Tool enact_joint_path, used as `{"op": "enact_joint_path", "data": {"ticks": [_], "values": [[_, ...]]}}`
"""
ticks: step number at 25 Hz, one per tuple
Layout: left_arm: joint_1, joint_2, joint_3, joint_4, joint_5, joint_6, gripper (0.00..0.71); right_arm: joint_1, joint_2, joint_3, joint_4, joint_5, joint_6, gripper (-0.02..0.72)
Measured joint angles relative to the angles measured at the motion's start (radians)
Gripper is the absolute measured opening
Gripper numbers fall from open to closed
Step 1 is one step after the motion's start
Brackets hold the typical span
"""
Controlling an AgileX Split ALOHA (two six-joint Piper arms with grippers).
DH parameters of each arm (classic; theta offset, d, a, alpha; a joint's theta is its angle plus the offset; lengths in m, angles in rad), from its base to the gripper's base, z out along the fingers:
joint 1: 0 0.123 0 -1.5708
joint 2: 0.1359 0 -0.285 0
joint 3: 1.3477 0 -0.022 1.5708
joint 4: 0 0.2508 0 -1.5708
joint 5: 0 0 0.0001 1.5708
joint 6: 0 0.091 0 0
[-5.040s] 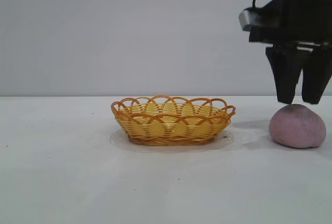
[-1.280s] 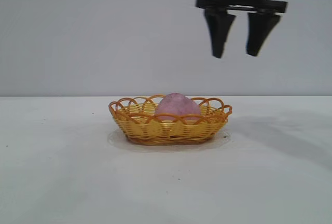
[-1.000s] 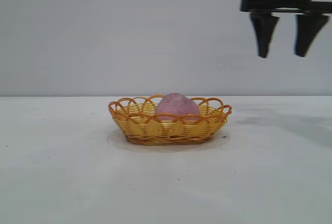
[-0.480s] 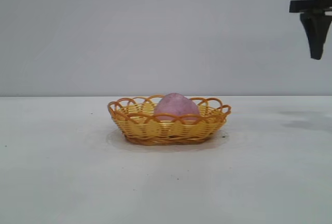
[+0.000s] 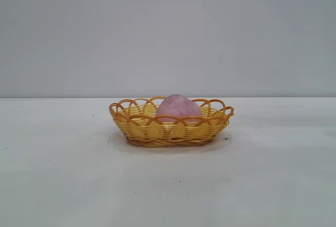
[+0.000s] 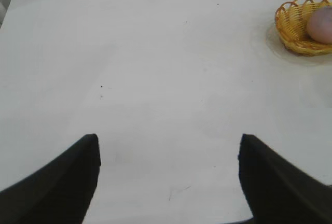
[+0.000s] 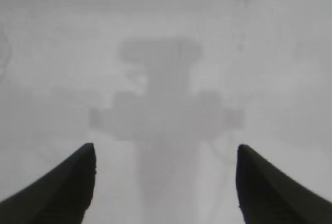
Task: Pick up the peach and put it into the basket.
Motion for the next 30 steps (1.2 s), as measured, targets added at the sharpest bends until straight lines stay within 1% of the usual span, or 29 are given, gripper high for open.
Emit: {"op": "enact_joint_path", "data": {"ticks": [11,13,18,22,30], "values": [[0.000,0.000,0.000,0.000,0.000,0.000,0.526,0.000,-0.408,0.307,0.012,-0.006,0.010,0.538],[0.000,0.000,0.000,0.000,0.000,0.000,0.526,0.000,-0.488,0.356,0.016,-0.002,0.010,0.538],[0.000,0.000,0.000,0.000,0.000,0.000,0.526,0.000,-0.700,0.464,0.018,0.040,0.010,0.538],[0.000,0.000,0.000,0.000,0.000,0.000,0.526,0.000,-0.885,0.542,0.019,0.037,0.010,0.538],[0.000,0.000,0.000,0.000,0.000,0.000,0.526,0.000,-1.116,0.570,0.019,0.061,0.010,0.538]]}}
